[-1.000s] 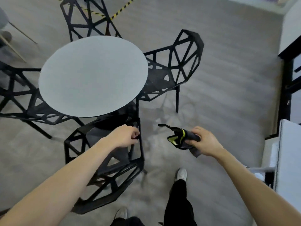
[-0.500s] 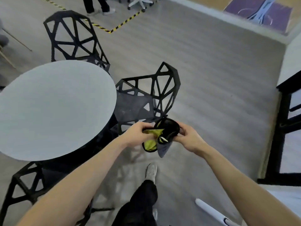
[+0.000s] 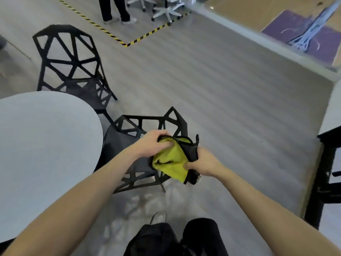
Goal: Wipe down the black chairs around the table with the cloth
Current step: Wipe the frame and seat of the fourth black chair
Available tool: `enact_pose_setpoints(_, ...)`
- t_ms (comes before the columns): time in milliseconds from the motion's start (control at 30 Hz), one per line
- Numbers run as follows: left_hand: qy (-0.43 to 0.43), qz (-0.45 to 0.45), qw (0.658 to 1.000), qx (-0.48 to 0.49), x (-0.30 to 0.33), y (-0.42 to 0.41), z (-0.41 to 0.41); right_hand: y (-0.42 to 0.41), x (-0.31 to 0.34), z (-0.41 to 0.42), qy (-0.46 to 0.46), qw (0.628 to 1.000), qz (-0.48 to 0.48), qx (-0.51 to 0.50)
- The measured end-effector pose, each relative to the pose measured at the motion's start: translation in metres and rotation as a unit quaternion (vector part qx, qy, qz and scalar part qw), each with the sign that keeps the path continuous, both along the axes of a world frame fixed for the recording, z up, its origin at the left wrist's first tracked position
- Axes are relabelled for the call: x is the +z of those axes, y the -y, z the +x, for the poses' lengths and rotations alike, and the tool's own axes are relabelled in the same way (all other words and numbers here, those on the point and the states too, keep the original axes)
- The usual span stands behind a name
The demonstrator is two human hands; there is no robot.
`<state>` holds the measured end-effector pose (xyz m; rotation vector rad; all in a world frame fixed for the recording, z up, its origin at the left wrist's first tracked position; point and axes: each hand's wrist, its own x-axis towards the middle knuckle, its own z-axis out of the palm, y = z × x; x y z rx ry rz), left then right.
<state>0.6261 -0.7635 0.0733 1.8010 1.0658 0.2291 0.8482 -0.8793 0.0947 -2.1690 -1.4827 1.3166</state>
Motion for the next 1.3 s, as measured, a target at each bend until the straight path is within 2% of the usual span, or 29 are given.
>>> enact_pose_setpoints(133, -0.041, -0.008, 0.988, 0.149, -0.002, -0.051, 0.001, -0.071, 0.001, 0.028, -0.057, 0.998, 0.009, 0.037)
enact_pose_setpoints(200, -0.078, 0.002, 0.982, 0.171, -0.012, -0.059, 0.001, -0.107, -0.001, 0.038, -0.023, 0.995, 0.039, 0.094)
enact_pose_setpoints(267, -0.042, -0.034, 0.982, 0.180, -0.021, -0.053, 0.004, -0.140, -0.001, 0.049, 0.020, 0.976, 0.085, 0.201)
enact_pose_setpoints(333, 0.052, -0.115, 0.964, 0.233, -0.024, -0.039, 0.010, -0.169, 0.008, 0.062, 0.028, 0.946, 0.120, 0.301)
enact_pose_setpoints(400, 0.163, -0.207, 0.916, 0.302, -0.018, -0.023, 0.022, -0.198, 0.019, 0.073, 0.003, 0.922, 0.138, 0.362)
enact_pose_setpoints(467, 0.240, -0.252, 0.866, 0.358, -0.008, -0.015, 0.036, -0.226, 0.029, 0.074, -0.055, 0.899, 0.140, 0.412)
enact_pose_setpoints(567, 0.296, -0.260, 0.794, 0.463, -0.005, -0.006, 0.043, -0.262, 0.040, 0.056, -0.119, 0.881, 0.115, 0.443)
enact_pose_setpoints(667, 0.338, -0.262, 0.716, 0.552, -0.008, -0.002, 0.041, -0.284, 0.051, 0.023, -0.130, 0.873, 0.114, 0.456)
enact_pose_setpoints(700, 0.344, -0.252, 0.704, 0.568, -0.009, 0.000, 0.040, -0.292, 0.052, 0.011, -0.133, 0.869, 0.112, 0.462)
enact_pose_setpoints(767, 0.356, -0.243, 0.700, 0.569, -0.012, 0.002, 0.039, -0.303, 0.054, -0.012, -0.150, 0.858, 0.110, 0.480)
enact_pose_setpoints(867, 0.361, -0.237, 0.730, 0.529, -0.016, 0.001, 0.034, -0.315, 0.062, -0.037, -0.194, 0.842, 0.106, 0.492)
enact_pose_setpoints(900, 0.356, -0.223, 0.727, 0.544, -0.019, -0.002, 0.033, -0.320, 0.063, -0.045, -0.216, 0.833, 0.099, 0.500)
enact_pose_setpoints(1000, 0.319, -0.138, 0.709, 0.614, -0.012, -0.009, 0.032, -0.330, 0.071, -0.062, -0.274, 0.809, 0.067, 0.515)
enact_pose_setpoints(1067, 0.332, -0.090, 0.701, 0.625, 0.000, 0.001, 0.028, -0.338, 0.074, -0.072, -0.296, 0.800, 0.057, 0.518)
enact_pose_setpoints(1133, 0.376, -0.107, 0.681, 0.619, 0.008, 0.021, 0.023, -0.346, 0.077, -0.081, -0.305, 0.798, 0.055, 0.517)
enact_pose_setpoints(1200, 0.377, -0.154, 0.667, 0.624, 0.011, 0.039, 0.021, -0.353, 0.077, -0.092, -0.310, 0.777, 0.046, 0.545)
enact_pose_setpoints(1300, 0.283, -0.130, 0.636, 0.706, 0.009, 0.037, 0.040, -0.356, 0.075, -0.105, -0.306, 0.740, 0.018, 0.598)
